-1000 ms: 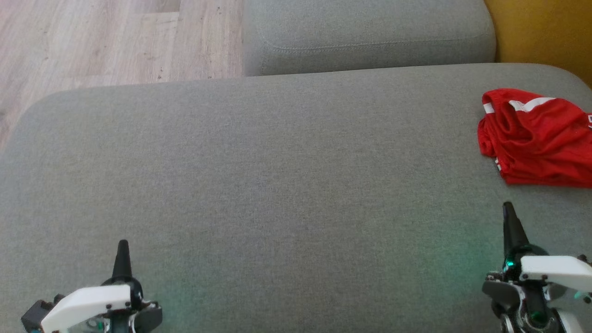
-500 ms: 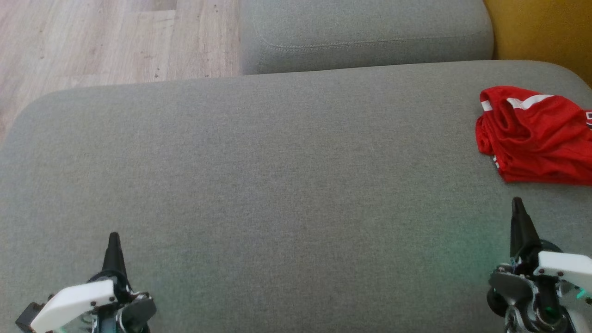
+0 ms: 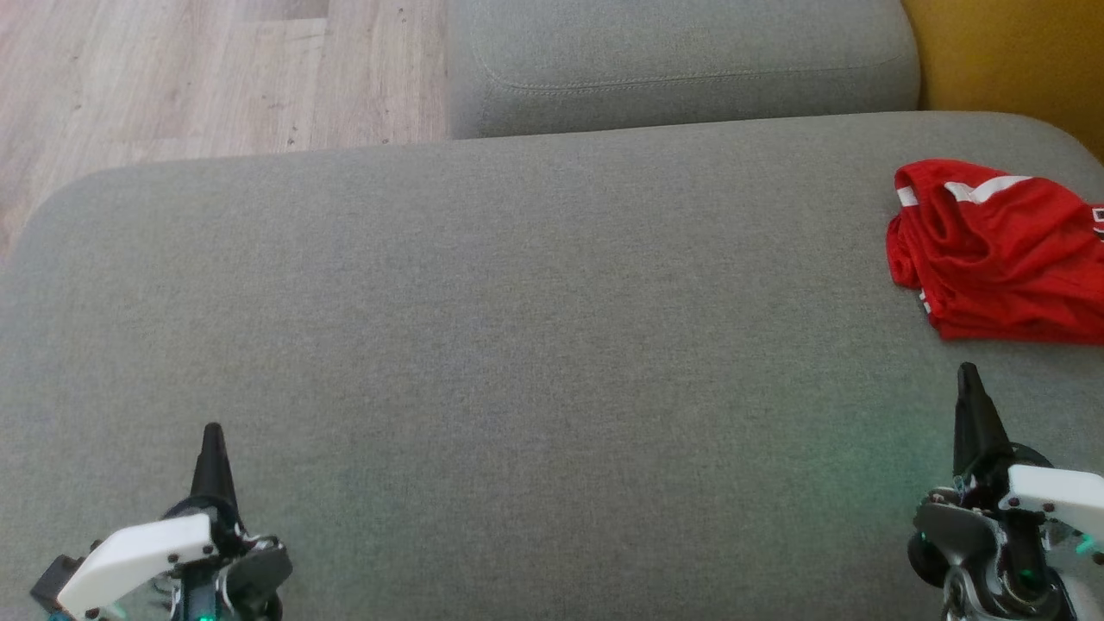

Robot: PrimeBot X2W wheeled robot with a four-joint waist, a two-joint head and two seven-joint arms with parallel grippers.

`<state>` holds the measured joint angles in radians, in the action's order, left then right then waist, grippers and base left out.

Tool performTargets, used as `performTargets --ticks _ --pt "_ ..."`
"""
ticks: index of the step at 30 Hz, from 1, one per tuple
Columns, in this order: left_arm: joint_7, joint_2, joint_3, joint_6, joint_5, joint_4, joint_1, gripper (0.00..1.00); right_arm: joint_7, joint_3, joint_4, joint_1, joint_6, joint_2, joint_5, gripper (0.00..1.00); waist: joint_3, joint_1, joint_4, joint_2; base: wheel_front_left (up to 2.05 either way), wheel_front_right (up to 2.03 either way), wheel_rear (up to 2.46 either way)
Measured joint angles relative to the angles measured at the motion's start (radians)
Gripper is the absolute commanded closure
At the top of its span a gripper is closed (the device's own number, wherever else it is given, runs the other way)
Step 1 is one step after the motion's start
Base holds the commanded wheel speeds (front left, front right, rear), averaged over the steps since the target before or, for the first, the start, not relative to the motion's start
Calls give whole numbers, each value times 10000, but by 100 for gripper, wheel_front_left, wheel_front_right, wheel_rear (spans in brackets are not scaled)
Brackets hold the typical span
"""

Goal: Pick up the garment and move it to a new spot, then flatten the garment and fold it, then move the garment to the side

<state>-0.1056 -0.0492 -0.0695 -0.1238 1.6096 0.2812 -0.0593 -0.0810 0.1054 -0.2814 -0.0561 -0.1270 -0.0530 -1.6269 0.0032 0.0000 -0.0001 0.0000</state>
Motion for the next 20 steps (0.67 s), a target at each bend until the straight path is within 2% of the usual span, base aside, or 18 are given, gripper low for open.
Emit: performTargets --ticks 20 --pt "-2 6 -8 0 0 0 0 100 -86 44 0 0 0 6 0 100 0 0 0 0 0 0 0"
